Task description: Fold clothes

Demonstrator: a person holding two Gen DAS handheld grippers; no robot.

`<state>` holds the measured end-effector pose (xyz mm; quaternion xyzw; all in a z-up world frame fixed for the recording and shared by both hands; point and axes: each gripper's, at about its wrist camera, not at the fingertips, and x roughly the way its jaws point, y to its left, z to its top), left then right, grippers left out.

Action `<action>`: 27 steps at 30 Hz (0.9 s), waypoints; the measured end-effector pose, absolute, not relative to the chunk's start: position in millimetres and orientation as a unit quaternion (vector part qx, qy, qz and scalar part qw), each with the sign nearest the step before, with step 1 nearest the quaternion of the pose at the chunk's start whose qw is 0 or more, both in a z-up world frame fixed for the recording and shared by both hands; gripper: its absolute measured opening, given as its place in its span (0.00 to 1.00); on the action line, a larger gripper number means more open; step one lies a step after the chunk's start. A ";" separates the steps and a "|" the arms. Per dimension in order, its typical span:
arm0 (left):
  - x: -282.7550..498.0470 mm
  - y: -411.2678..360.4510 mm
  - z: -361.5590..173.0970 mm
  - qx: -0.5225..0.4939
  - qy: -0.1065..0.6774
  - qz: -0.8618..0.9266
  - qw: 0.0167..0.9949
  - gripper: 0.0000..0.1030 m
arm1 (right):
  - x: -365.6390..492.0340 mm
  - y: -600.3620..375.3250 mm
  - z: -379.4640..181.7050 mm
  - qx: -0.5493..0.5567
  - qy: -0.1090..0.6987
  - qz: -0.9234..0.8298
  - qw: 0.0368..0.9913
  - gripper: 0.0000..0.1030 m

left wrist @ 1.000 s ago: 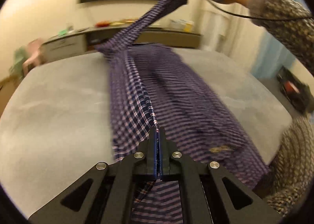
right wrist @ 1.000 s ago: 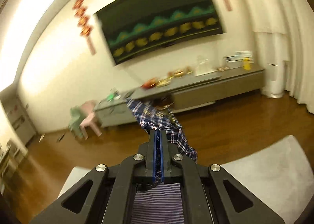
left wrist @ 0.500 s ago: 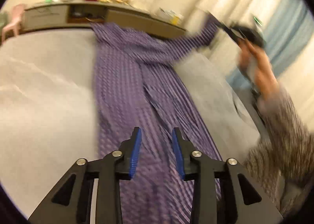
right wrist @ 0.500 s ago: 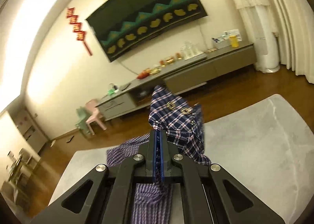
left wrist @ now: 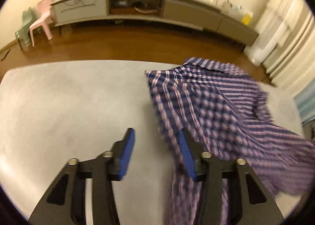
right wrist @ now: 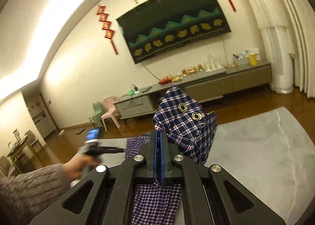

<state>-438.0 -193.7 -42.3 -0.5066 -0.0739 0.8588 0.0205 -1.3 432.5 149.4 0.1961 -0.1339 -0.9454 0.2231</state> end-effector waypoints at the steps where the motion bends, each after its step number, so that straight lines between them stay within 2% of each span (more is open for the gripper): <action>1: -449.5 -191.6 -50.9 -0.512 -0.064 0.856 0.023 0.26 | 3.0 432.0 153.1 0.192 -0.131 -0.945 0.230 0.03; 2: -463.1 -189.0 -56.7 -0.515 -0.058 0.855 0.027 0.18 | 7.3 431.6 156.9 0.188 -0.128 -0.944 0.237 0.03; 3: -476.5 -186.5 -62.2 -0.518 -0.052 0.853 0.031 0.16 | 11.2 431.8 160.5 0.187 -0.127 -0.942 0.247 0.03; 10: -507.4 -190.8 -49.6 -0.488 -0.033 0.872 0.017 0.15 | 15.2 407.4 152.0 0.222 -0.083 -0.922 0.305 0.03; 14: -509.4 -199.1 -35.1 -0.464 -0.038 0.885 0.014 0.16 | 0.8 399.5 127.1 0.254 -0.064 -0.926 0.273 0.03; 16: -475.1 -207.3 -21.2 -0.459 -0.062 0.885 0.048 0.20 | -5.2 404.4 119.1 0.256 -0.056 -0.934 0.243 0.03; 18: -435.2 -210.4 -11.5 -0.464 -0.073 0.879 0.083 0.20 | -6.6 408.2 118.0 0.241 -0.051 -0.943 0.225 0.03; 21: -333.7 -198.8 -6.9 -0.488 -0.044 0.856 0.163 0.24 | -6.8 412.5 118.2 0.215 -0.042 -0.954 0.203 0.03; 23: -264.9 -191.9 -5.1 -0.504 -0.035 0.837 0.211 0.24 | 10.2 403.4 132.4 0.171 -0.034 -0.954 0.242 0.03; 27: -127.7 -182.3 -15.7 -0.534 -0.074 0.793 0.285 0.25 | 74.1 353.6 145.0 0.120 0.040 -0.897 0.424 0.04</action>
